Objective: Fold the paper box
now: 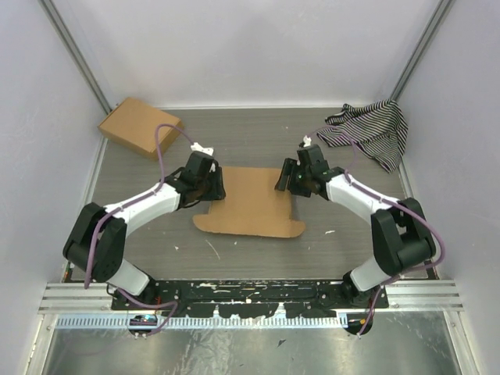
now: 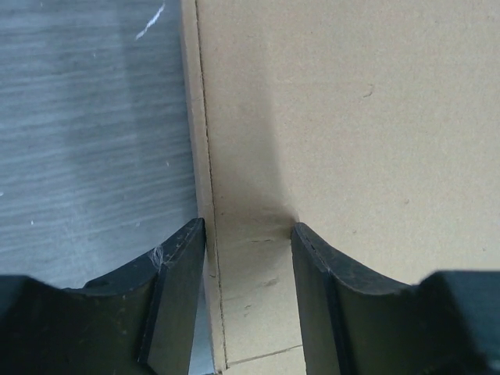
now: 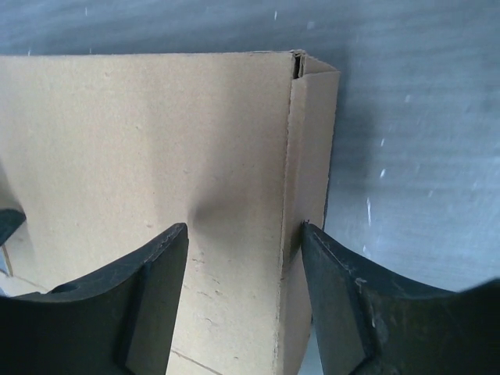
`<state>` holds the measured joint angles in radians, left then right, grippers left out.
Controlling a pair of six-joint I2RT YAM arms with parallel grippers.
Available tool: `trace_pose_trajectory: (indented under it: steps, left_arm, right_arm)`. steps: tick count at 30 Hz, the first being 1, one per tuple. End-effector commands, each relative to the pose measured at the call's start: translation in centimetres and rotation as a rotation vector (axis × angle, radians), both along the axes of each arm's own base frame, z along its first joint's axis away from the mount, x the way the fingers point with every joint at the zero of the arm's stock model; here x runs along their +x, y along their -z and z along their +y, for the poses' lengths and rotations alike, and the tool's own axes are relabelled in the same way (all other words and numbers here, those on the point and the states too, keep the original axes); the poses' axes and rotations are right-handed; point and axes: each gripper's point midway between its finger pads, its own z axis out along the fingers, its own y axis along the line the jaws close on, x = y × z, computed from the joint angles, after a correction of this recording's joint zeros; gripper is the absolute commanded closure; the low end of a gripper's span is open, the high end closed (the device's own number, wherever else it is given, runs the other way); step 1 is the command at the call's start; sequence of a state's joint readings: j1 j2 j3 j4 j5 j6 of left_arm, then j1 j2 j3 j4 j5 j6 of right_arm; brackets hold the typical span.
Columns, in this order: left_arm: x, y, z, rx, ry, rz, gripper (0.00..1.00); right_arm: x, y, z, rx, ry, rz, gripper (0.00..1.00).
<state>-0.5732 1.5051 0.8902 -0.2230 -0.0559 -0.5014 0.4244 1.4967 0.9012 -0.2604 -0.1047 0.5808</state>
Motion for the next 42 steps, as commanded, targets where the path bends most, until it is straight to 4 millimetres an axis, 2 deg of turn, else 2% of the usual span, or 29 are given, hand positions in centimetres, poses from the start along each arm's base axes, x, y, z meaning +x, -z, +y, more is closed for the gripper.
trace_pose_trajectory:
  steps: [1, 7, 12, 16, 21, 24, 26, 28, 32, 36, 39, 42]
  left_arm:
    - [2.4, -1.9, -2.7, -0.062, 0.043, -0.032, 0.47]
    - [5.9, -3.1, -4.3, -0.042, 0.044, -0.048, 0.45]
    - [7.9, -4.1, -3.5, -0.010, 0.010, -0.056, 0.37]
    - [8.5, -6.2, -2.2, -0.022, -0.021, -0.103, 0.32]
    - [8.1, -6.9, -0.1, 0.009, -0.070, -0.140, 0.22]
    - [7.7, -6.4, 1.7, 0.049, -0.101, -0.121, 0.20]
    - [6.9, -6.2, 2.5, 0.055, -0.121, -0.105, 0.20]
    - [5.8, -6.4, 2.7, 0.027, -0.122, -0.098, 0.21]
    - [3.1, -5.4, 2.6, -0.048, -0.102, -0.088, 0.22]
    - [1.6, -5.0, 2.8, -0.110, -0.111, -0.111, 0.22]
    - [0.8, -4.1, 2.4, -0.151, -0.095, -0.111, 0.22]
    - [0.6, -3.2, 2.1, -0.145, -0.086, -0.087, 0.22]
  right_arm:
    - [3.7, -3.3, 2.5, 0.076, -0.090, -0.095, 0.36]
    - [7.3, -3.1, 2.3, 0.056, -0.071, -0.101, 0.36]
    - [10.2, -3.4, 1.2, 0.030, -0.039, -0.119, 0.33]
    - [12.8, -5.8, -0.3, 0.026, -0.017, -0.182, 0.31]
    - [15.1, -9.2, -1.1, -0.006, -0.043, -0.262, 0.28]
    - [14.3, -9.4, -1.7, -0.028, -0.034, -0.249, 0.25]
    - [13.0, -9.1, -2.1, -0.031, -0.026, -0.241, 0.23]
    - [10.9, -9.0, -2.6, -0.029, -0.029, -0.240, 0.23]
    - [6.0, -7.1, -3.6, -0.025, -0.051, -0.226, 0.21]
    - [1.8, -5.6, -3.8, -0.005, -0.087, -0.220, 0.13]
    - [0.4, -4.7, -3.8, 0.007, -0.094, -0.228, 0.07]
    - [-0.2, -4.1, -3.9, 0.005, -0.094, -0.235, 0.04]
